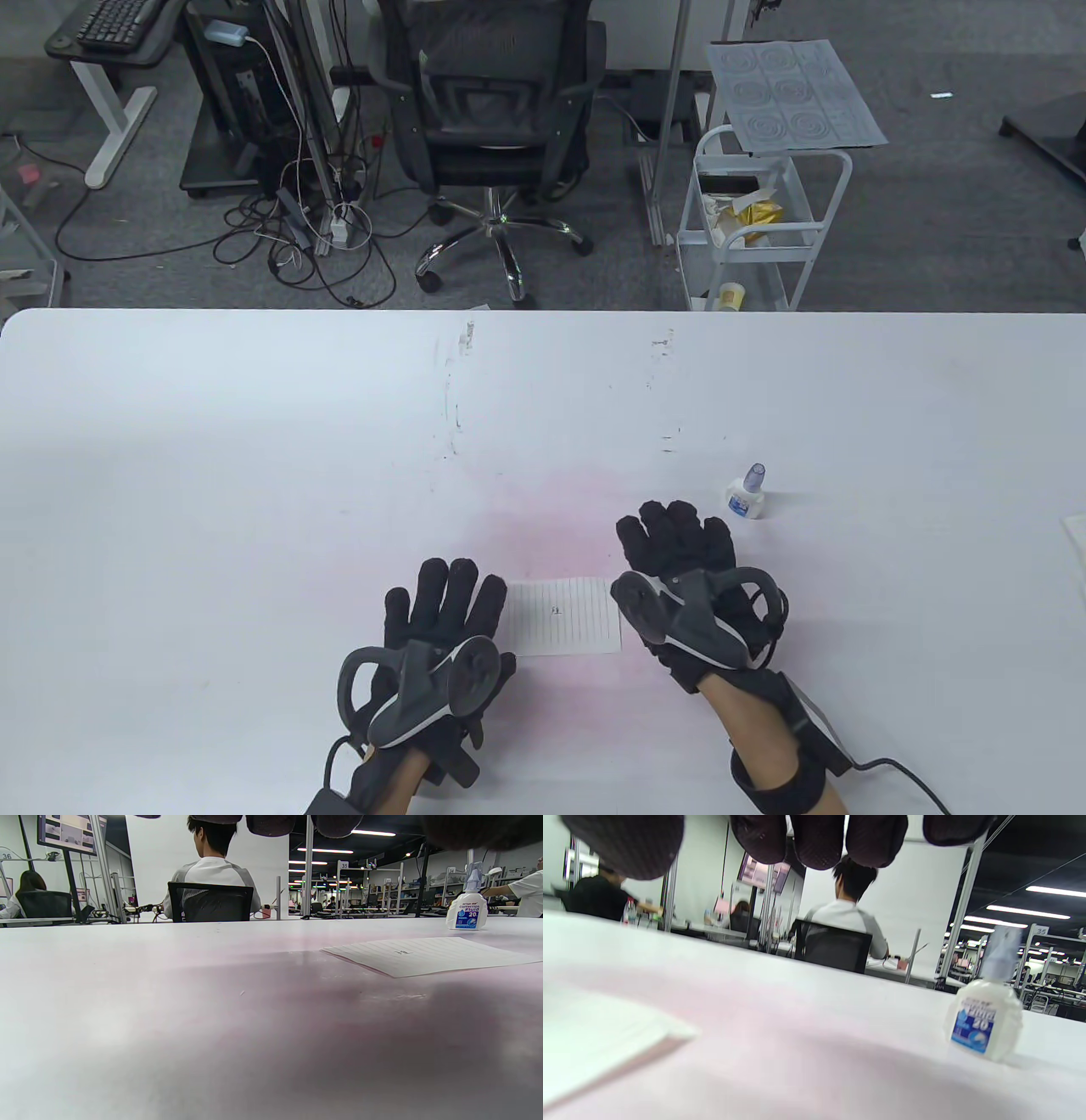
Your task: Brush correction fluid to cover black text
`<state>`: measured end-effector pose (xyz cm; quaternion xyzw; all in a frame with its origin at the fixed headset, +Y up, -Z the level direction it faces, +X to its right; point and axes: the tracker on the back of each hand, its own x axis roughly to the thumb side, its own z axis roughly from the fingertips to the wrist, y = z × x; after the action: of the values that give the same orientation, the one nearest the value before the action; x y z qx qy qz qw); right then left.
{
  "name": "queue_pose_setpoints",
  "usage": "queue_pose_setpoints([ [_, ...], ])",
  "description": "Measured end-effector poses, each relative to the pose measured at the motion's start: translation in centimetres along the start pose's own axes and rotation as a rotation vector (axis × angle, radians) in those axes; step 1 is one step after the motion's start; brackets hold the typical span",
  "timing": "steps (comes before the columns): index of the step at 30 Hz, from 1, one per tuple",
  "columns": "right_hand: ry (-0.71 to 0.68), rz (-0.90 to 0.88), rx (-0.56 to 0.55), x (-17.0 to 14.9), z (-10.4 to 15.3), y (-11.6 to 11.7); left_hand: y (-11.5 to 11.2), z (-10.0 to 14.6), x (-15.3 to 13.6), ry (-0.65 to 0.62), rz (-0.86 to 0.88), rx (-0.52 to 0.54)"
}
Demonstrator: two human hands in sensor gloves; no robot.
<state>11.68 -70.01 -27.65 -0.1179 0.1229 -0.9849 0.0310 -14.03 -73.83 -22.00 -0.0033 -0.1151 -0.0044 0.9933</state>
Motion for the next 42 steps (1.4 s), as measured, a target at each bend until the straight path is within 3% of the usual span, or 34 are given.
queue_pose_setpoints([
  [7,0.128,-0.119,-0.179,-5.1,0.8,-2.8,0.0,0.0,-0.1,0.004,0.001,-0.003],
  [17,0.315,-0.223,-0.202,-11.6,1.2,-3.0,0.0,-0.1,-0.2,0.008,-0.003,-0.012],
  [29,0.423,-0.210,-0.146,-13.7,0.1,-0.8,0.0,-0.1,-0.2,0.010,-0.003,-0.017],
  [42,0.522,-0.270,0.066,-15.3,-3.6,4.8,0.1,-0.2,-0.5,0.023,-0.005,-0.018],
])
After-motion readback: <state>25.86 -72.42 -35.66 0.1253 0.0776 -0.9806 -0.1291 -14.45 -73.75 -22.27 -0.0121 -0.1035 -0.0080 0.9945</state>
